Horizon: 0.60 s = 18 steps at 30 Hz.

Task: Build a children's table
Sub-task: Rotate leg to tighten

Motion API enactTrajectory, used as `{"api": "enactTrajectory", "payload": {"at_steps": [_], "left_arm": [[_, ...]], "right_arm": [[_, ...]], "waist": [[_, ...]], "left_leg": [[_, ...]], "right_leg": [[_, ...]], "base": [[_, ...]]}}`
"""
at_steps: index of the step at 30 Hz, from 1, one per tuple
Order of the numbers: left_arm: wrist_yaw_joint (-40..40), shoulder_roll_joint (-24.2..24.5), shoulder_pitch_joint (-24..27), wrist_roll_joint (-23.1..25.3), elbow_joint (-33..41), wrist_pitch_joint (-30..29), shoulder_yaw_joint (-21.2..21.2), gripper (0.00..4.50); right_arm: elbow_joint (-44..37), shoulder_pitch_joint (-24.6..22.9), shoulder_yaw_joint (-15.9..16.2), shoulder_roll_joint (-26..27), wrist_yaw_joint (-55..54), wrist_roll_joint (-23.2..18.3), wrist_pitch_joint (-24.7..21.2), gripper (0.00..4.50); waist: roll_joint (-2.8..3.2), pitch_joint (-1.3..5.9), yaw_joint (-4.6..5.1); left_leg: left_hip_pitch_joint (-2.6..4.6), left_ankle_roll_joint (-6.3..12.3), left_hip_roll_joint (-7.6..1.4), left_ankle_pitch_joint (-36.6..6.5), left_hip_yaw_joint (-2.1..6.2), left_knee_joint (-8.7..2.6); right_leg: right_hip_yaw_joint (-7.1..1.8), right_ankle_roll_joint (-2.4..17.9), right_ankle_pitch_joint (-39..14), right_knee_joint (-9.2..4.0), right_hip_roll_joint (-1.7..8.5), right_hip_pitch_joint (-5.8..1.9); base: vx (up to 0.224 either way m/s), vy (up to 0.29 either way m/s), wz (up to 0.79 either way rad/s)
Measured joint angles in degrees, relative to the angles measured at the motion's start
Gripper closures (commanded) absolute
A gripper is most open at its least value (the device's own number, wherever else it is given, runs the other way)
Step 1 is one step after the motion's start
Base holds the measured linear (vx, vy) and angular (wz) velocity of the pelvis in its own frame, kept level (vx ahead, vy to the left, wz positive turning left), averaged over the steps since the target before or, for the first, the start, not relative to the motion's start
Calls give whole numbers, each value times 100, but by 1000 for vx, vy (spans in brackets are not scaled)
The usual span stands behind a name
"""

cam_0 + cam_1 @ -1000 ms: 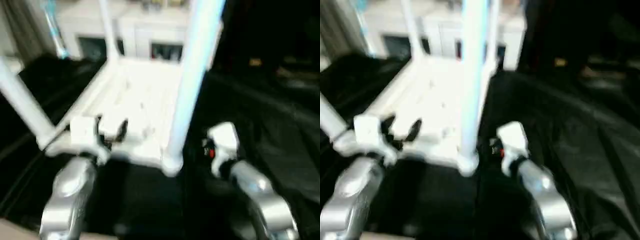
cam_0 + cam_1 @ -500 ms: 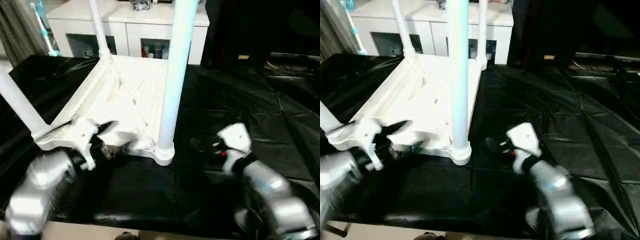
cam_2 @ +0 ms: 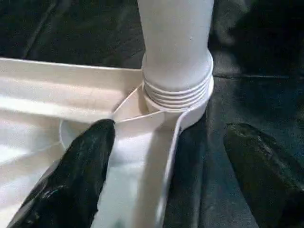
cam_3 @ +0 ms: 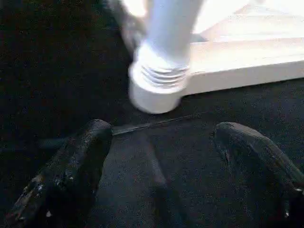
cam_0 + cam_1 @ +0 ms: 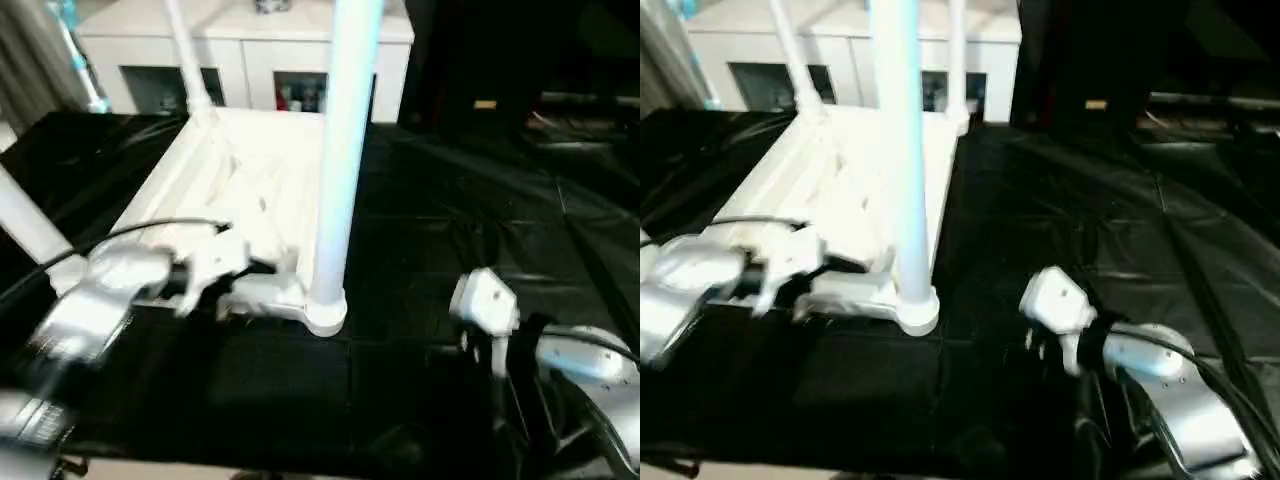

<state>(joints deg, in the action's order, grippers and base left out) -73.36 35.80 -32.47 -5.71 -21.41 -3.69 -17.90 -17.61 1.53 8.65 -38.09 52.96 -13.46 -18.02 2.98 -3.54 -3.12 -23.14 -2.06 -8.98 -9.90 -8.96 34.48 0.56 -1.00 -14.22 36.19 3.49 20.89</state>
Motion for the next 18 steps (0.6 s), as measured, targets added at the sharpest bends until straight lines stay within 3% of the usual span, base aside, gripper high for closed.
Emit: {"api": "enactTrajectory", "payload": {"at_steps": [7,10,18], "left_arm": [[-566,-242,-354,119,-982,157,-179,122],[-594,-308,-424,201,-1261,265,-224,141],[-571,-485,-725,318,-1880,614,-226,200]], "right_arm": [[-47,-132,47,-357,376,-2,6,61],[-47,-122,45,-450,446,-23,0,61],[-48,88,36,-643,641,-40,-16,61]], "waist": [[57,-34,-11],[50,-39,-11],[18,-59,-16]], "left_leg": [[2,0,-16,0,-30,-2],[4,0,-49,0,-80,-2],[4,11,-65,7,-111,-2]], "right_leg": [[2,4,2,-6,6,0],[7,5,2,-6,6,2],[6,5,2,-9,10,3]], "base": [[0,0,0],[0,0,0],[0,0,0]]}}
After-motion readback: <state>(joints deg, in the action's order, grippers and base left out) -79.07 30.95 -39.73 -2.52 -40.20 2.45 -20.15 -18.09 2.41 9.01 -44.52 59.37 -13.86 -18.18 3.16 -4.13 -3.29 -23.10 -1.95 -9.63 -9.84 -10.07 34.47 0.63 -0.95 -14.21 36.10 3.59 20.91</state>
